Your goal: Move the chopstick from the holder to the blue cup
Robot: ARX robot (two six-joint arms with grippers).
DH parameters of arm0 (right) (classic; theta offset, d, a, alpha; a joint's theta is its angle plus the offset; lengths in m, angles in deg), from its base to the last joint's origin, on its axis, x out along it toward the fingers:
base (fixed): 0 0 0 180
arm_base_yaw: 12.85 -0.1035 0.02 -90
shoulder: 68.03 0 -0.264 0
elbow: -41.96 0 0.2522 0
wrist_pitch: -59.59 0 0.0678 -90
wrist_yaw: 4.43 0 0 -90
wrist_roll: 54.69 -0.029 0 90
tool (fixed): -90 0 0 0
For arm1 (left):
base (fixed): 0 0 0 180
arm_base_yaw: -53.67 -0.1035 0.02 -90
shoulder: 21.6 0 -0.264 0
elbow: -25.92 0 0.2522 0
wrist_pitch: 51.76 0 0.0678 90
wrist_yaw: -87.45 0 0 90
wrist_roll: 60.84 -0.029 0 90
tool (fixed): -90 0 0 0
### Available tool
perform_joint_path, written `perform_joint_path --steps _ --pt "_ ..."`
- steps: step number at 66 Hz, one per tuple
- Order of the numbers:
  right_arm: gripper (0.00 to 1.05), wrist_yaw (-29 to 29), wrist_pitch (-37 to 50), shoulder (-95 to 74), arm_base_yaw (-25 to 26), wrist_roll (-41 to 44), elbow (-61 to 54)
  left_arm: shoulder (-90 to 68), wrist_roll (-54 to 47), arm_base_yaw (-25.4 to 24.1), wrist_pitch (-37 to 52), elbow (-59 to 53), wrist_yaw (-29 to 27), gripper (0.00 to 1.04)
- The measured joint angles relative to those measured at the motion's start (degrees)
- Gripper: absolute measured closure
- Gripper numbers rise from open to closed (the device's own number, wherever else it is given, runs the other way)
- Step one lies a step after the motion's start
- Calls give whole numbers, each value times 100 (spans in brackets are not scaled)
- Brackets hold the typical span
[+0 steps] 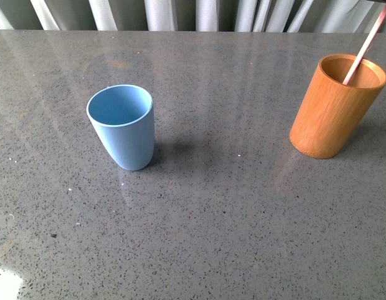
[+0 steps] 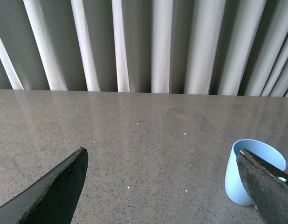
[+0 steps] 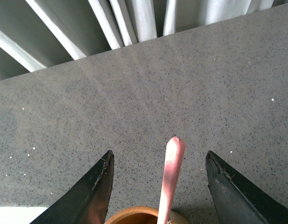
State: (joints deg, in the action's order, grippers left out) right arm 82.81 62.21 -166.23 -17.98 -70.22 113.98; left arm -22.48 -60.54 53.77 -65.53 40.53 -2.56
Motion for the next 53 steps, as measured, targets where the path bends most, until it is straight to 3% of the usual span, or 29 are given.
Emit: perform_joint_path --steps 14,26,38,53 --pt "78 -2 0 0 0 2 -7 0 0 0 0 0 0 9" --pt "80 -11 0 2 0 0 -50 0 0 0 0 0 0 9" --pt "101 -46 -4 22 0 2 -76 0 0 0 0 0 0 9" --pt "102 -52 -28 87 0 4 -92 0 0 0 0 0 0 9"
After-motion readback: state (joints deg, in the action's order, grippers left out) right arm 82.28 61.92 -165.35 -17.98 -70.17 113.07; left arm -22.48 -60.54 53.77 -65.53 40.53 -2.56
